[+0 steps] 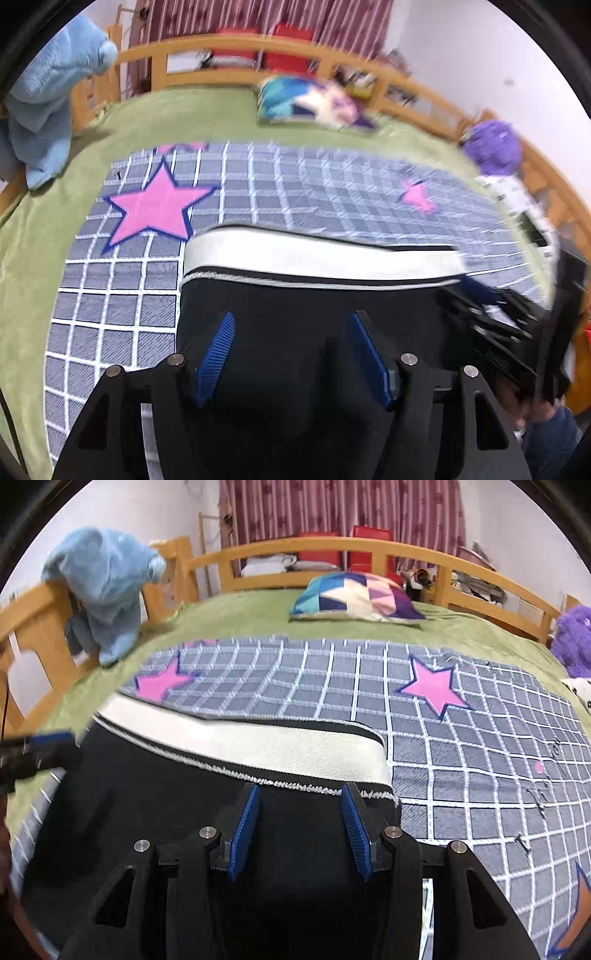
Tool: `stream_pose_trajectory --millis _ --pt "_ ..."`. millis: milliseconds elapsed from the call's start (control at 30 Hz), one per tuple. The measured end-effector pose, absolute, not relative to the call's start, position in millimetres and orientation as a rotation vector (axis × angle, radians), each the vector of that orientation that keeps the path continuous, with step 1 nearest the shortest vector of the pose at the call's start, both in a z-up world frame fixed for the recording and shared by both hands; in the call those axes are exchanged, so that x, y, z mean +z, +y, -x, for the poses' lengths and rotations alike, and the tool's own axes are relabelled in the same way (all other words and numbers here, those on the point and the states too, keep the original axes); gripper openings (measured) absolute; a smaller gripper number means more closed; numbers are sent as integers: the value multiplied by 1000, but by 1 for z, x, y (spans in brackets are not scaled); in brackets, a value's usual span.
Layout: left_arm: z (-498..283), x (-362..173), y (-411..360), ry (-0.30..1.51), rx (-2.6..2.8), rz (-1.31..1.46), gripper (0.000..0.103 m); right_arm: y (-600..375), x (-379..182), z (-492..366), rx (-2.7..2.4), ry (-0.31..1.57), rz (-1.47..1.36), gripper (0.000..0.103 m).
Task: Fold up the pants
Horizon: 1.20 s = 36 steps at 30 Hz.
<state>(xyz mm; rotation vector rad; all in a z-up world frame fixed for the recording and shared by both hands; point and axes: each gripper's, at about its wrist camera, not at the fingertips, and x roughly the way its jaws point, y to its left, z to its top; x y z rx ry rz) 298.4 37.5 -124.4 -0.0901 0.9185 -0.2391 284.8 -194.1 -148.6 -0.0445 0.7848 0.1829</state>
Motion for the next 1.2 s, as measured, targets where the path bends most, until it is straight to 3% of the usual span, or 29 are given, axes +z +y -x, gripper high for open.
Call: stream_pose_trajectory --millis 167,467,533,767,900,1000,1200 --pt "-305 -144 28 924 -227 52 69 -201 -157 -293 184 765 32 47" --pt "-260 -150 35 1034 -206 3 69 -193 -156 -277 139 818 90 55" --pt "-237 -154 41 1050 -186 -1 69 -189 -156 -261 139 834 120 59" --pt "-153 -141 50 1022 -145 45 69 -183 -153 -174 159 863 133 60" --pt "-113 -129 49 997 -117 59 69 -189 -155 -127 179 912 50 55" --pt "-87 -114 46 964 -146 77 69 -193 -136 -86 170 860 1 51" --pt "-46 -67 42 867 -156 66 70 -188 -79 -24 103 748 6 57"
